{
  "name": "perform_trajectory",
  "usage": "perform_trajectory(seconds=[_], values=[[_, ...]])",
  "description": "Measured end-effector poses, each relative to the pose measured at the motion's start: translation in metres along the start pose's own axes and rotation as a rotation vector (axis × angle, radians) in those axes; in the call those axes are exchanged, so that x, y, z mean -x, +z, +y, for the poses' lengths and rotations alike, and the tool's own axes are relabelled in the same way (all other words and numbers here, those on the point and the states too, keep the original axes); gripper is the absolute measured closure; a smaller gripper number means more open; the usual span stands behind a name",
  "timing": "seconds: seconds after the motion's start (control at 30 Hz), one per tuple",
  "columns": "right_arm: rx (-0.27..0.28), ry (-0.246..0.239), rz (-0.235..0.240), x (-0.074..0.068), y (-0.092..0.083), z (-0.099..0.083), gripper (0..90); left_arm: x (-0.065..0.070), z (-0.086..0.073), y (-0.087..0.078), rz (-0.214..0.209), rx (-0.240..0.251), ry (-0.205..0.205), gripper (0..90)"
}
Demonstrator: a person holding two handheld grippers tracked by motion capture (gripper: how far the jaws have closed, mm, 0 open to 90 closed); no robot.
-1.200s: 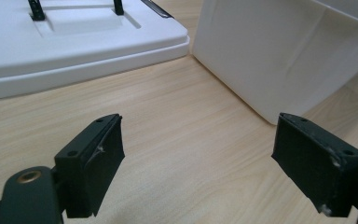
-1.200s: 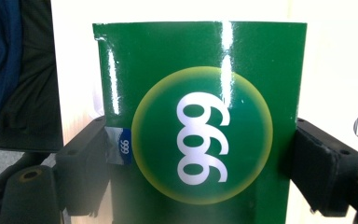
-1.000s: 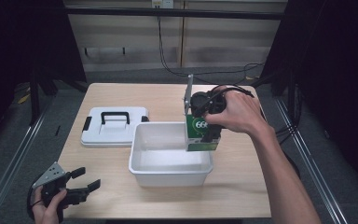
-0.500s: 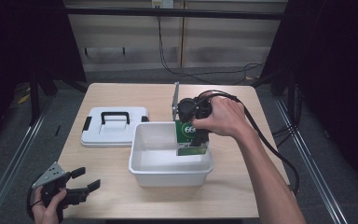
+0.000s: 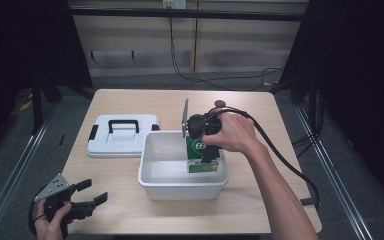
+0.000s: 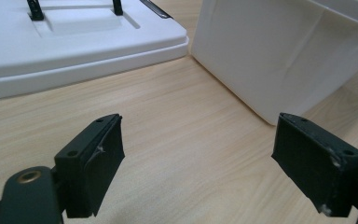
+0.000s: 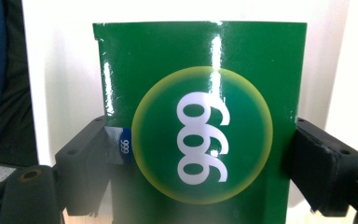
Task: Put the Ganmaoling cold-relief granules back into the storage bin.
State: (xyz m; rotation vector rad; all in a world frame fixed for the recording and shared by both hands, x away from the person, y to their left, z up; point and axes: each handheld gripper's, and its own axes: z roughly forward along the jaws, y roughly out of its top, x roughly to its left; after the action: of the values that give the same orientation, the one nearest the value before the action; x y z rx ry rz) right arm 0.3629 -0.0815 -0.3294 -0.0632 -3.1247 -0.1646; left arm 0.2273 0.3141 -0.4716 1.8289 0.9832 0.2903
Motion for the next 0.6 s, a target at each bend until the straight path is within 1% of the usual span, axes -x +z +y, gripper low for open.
perform_trajectory(seconds=[0.1, 0.27, 0.4, 0.43, 0.47, 0.53, 0.57, 0.6], values=[[-0.004, 0.0, 0.003, 0.001, 0.006, -0.001, 15.8, 0.0, 0.0, 0.0, 0.0, 0.0, 0.001, 15.8], [0.006, 0.002, 0.019, 0.001, 0.019, -0.006, 15.8, 0.0, 0.0, 0.0, 0.002, -0.001, 0.002, 15.8], [0.012, 0.001, 0.019, 0.003, 0.027, -0.009, 15.8, 0.0, 0.0, 0.0, 0.001, 0.0, -0.003, 15.9], [0.006, 0.009, 0.019, 0.003, 0.029, -0.009, 15.8, 0.0, 0.0, 0.0, 0.0, -0.001, -0.002, 15.8], [-0.002, 0.007, 0.017, 0.003, 0.032, -0.009, 15.8, 0.0, 0.0, 0.0, 0.0, 0.0, -0.001, 15.9], [0.002, 0.009, 0.024, 0.004, 0.037, -0.01, 15.8, 0.0, 0.0, 0.0, 0.0, 0.0, 0.0, 15.9], [0.002, 0.002, 0.022, 0.005, 0.039, -0.01, 15.8, 0.0, 0.0, 0.0, 0.0, 0.0, 0.003, 15.9], [0.006, 0.01, 0.03, 0.005, 0.041, -0.011, 15.8, 0.0, 0.0, 0.0, 0.0, 0.0, 0.003, 15.9]])
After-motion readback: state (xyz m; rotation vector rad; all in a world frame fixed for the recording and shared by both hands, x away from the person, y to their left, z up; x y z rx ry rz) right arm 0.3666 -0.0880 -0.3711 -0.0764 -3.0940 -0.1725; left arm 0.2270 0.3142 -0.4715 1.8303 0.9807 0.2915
